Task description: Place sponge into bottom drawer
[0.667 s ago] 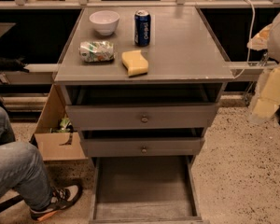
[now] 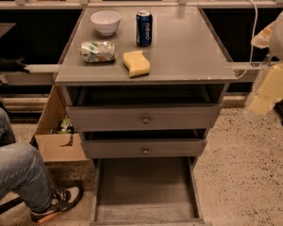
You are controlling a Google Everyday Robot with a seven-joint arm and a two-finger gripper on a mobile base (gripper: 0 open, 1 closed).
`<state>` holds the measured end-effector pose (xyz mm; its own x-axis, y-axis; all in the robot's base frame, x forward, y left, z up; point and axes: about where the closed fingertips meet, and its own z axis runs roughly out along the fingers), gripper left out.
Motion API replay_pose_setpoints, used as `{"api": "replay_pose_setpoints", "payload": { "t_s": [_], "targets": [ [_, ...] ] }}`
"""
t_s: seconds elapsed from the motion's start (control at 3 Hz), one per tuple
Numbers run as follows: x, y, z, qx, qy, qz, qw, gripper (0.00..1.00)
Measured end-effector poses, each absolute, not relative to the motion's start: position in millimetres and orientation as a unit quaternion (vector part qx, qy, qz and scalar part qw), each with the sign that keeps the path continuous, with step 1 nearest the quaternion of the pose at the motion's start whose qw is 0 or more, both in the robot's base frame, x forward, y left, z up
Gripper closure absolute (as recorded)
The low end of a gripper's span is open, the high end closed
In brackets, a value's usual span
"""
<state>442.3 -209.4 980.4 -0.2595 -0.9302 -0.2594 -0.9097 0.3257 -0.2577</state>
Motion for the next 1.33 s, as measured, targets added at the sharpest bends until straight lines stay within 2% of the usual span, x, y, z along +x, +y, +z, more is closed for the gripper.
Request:
{"api": "replay_pose_setpoints", "payload": {
  "t_s": [0.33,0.67,1.33],
  "targets": [
    [464,-171,975,-0.535,0.813,0.029,0.227,0.00],
    [485,-133,958,-0.527,0.813,0.068,0.237,0.00],
    [495,-130,954,-0.499,0.829,0.055,0.246,0.00]
  ]
}}
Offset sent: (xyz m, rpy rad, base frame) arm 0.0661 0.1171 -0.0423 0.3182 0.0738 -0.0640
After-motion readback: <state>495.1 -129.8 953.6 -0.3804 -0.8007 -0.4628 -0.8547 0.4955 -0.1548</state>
